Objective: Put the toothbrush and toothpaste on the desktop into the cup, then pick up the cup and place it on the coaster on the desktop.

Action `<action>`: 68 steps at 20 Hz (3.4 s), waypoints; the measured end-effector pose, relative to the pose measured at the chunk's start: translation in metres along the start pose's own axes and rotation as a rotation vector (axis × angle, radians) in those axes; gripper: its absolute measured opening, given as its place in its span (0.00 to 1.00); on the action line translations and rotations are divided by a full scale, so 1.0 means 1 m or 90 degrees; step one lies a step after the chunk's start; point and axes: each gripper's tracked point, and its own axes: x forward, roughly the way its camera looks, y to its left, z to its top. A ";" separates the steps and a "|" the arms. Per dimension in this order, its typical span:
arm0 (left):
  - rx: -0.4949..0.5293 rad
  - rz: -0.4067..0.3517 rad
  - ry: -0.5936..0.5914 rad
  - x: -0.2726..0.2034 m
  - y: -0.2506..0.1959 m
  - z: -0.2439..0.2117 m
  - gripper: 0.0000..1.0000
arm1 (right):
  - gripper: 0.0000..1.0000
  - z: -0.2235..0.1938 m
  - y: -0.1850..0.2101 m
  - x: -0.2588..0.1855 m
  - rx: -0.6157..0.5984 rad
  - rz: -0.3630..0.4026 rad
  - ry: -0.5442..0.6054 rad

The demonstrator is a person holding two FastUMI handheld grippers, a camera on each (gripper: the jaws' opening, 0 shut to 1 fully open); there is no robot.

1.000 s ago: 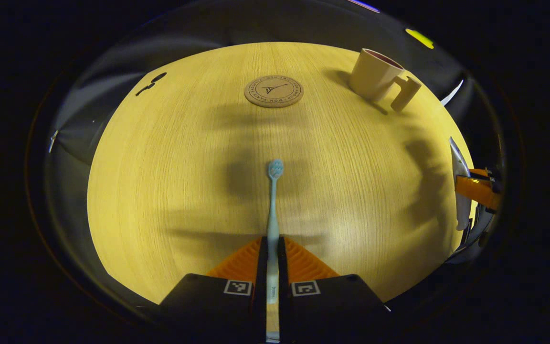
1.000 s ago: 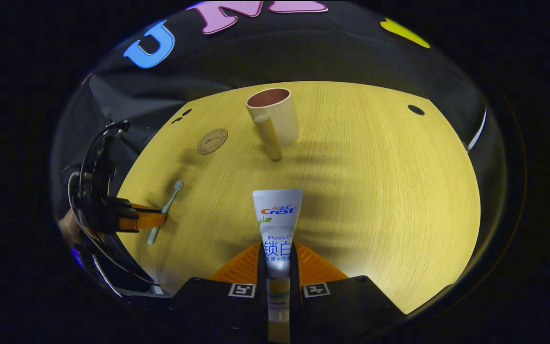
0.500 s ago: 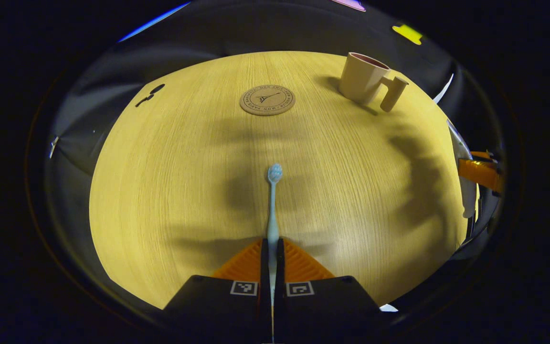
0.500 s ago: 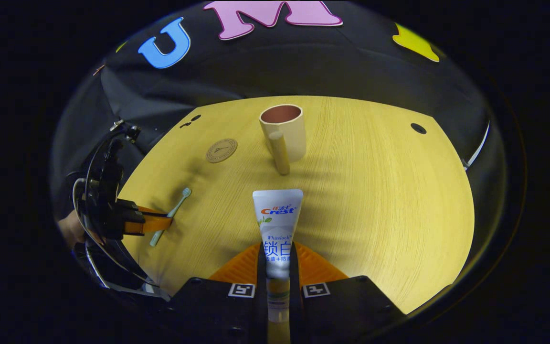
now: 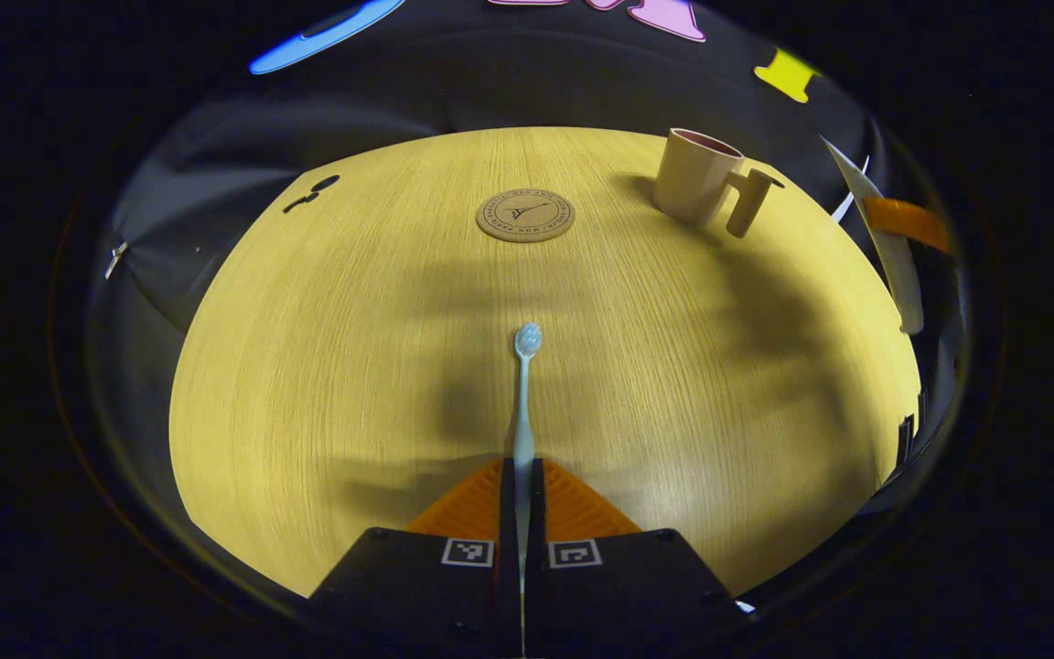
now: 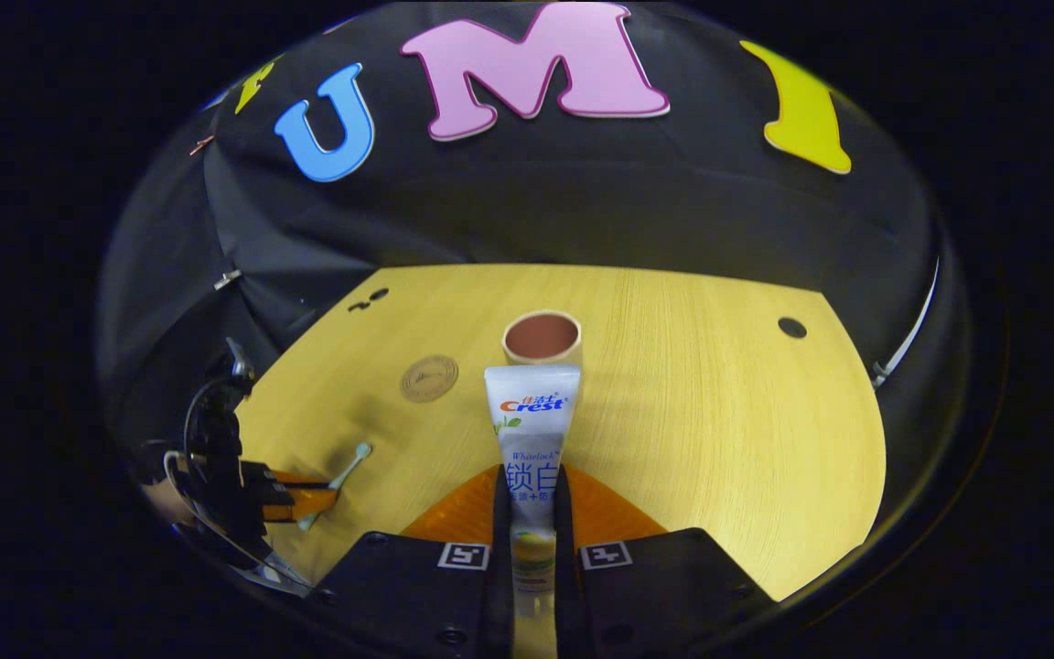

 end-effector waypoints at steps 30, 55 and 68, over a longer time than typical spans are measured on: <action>-0.066 -0.192 -0.353 -0.130 -0.093 0.163 0.06 | 0.21 0.139 -0.001 0.142 -0.014 -0.058 -0.359; -0.068 -0.290 -0.590 -0.116 -0.162 0.320 0.06 | 0.98 0.023 -0.136 0.070 0.068 -0.199 -0.190; -0.027 -0.225 -0.669 -0.019 -0.180 0.343 0.06 | 0.98 -0.018 -0.164 0.063 0.062 -0.202 -0.139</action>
